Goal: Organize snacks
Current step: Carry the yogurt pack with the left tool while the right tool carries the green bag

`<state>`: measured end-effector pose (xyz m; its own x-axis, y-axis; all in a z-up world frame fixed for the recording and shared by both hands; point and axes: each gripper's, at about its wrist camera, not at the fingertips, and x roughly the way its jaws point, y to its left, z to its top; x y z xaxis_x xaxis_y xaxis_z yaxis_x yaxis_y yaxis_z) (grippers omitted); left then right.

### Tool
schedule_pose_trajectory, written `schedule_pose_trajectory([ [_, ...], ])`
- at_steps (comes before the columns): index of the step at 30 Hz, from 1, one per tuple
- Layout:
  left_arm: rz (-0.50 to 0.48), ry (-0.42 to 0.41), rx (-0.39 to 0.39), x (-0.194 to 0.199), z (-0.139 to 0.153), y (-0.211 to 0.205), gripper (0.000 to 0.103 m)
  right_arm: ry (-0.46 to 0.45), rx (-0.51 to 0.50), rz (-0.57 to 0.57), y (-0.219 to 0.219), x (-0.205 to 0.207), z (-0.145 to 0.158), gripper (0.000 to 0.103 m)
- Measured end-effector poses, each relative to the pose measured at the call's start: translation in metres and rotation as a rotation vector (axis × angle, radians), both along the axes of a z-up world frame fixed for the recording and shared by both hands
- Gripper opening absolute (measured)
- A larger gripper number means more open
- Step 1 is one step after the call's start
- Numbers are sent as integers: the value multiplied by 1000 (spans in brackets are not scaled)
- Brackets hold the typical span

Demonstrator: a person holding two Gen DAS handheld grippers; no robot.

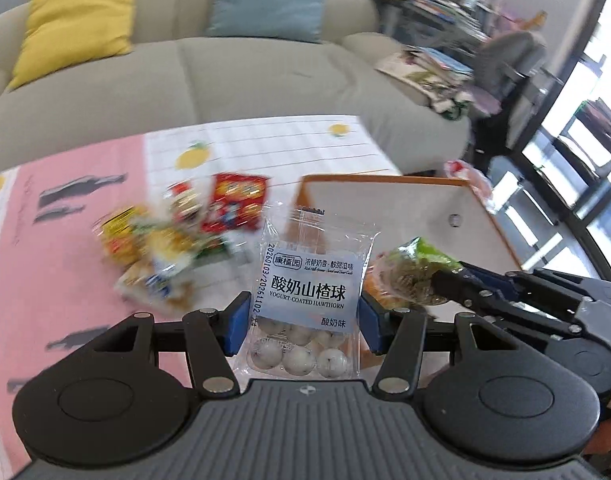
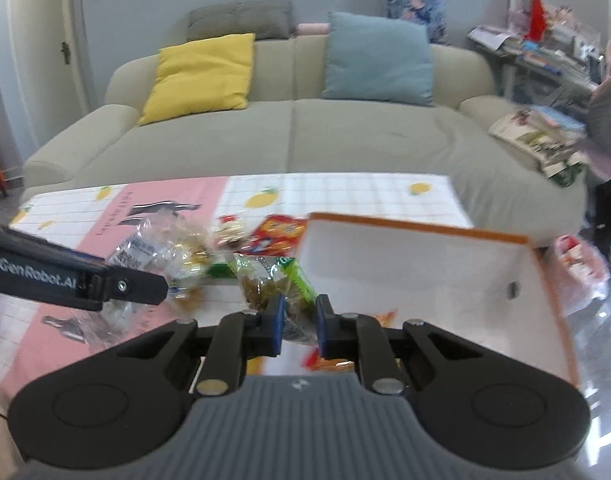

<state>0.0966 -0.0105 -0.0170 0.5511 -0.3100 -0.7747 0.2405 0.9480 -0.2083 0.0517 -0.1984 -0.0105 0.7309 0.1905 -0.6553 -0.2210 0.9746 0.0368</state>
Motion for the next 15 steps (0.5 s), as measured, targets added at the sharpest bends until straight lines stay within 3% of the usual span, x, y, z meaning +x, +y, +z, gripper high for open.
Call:
schedule_pose_trajectory([
  [8, -118, 19, 12, 33, -5, -58, 63, 2, -45, -86, -51, 19, -3, 11],
  [15, -208, 24, 80, 55, -15, -101, 63, 63, -36, -144, -85, 48, -15, 10],
])
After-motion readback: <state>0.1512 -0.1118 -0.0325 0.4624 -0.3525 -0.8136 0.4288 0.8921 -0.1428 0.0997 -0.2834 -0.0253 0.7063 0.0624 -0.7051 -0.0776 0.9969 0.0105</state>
